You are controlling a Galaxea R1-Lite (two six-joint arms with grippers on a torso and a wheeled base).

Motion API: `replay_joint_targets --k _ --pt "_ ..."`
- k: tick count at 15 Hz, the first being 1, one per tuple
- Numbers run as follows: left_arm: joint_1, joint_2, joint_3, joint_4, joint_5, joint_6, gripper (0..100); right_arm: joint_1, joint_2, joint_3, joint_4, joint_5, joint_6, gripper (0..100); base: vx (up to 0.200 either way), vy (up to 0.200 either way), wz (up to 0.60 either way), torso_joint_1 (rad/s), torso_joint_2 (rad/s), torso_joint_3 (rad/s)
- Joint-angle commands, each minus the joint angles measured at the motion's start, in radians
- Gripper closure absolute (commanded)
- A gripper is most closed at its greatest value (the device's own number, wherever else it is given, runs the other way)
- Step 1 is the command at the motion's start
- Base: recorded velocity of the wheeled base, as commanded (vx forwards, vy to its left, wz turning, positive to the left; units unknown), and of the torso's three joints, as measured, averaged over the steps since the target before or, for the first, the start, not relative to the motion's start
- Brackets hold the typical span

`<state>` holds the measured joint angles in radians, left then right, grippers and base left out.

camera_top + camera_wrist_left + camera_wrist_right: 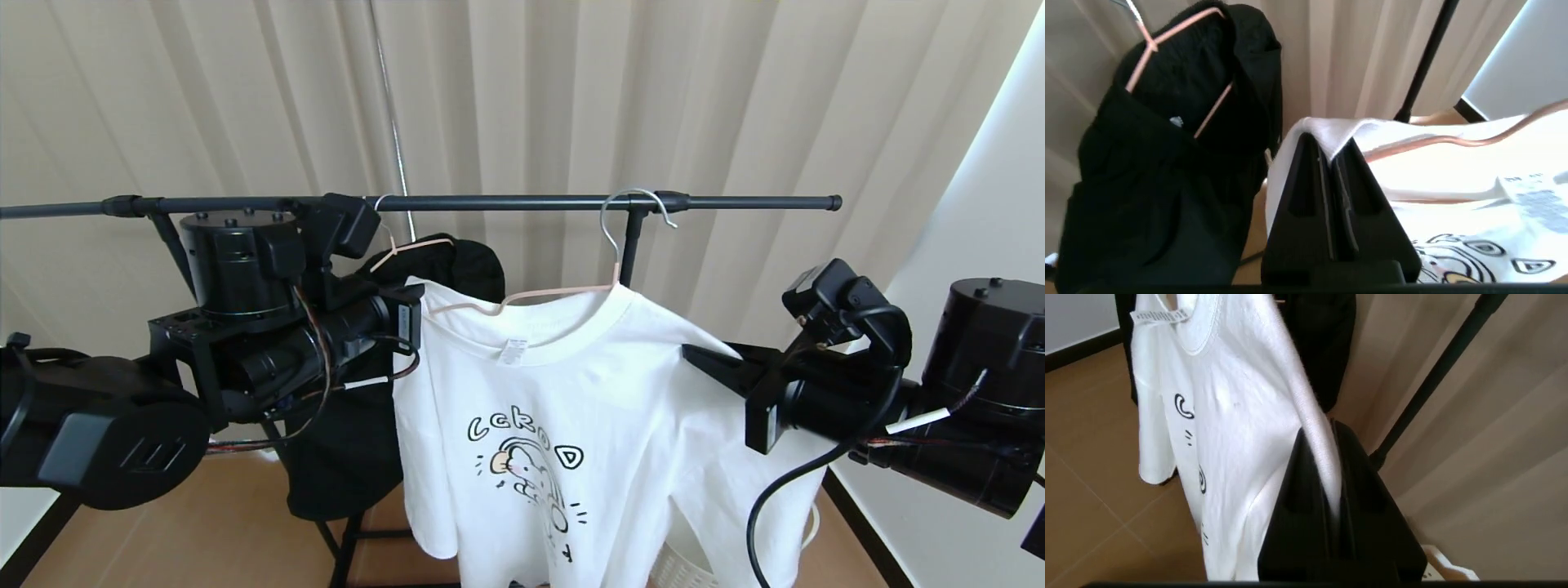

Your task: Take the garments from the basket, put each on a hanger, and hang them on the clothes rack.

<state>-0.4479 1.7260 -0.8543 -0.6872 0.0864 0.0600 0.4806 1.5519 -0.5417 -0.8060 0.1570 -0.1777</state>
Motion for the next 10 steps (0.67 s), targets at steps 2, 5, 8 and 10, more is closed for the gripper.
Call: replay_joint_targets --k 2,5,8,10 --pt "-0.005 0.011 -0.040 0.000 -0.005 0.037 100 0.004 -0.006 0.002 0.002 0.003 0.001 100 0.000 0.000 0.00 0.000 0.00 0.000" --pt "-0.054 0.009 -0.040 0.000 -0.033 0.052 100 0.033 0.030 -0.011 -0.004 -0.001 0.014 100 0.000 0.000 0.00 0.000 0.00 0.000" --pt "-0.100 0.007 -0.037 0.000 -0.046 0.054 100 0.036 0.050 -0.020 -0.004 -0.001 0.066 100 0.000 0.000 0.00 0.000 0.00 0.000" --pt "-0.124 0.007 -0.032 -0.002 -0.048 0.054 100 0.052 0.054 -0.023 -0.001 -0.001 0.075 100 0.000 0.000 0.00 0.000 0.00 0.000"
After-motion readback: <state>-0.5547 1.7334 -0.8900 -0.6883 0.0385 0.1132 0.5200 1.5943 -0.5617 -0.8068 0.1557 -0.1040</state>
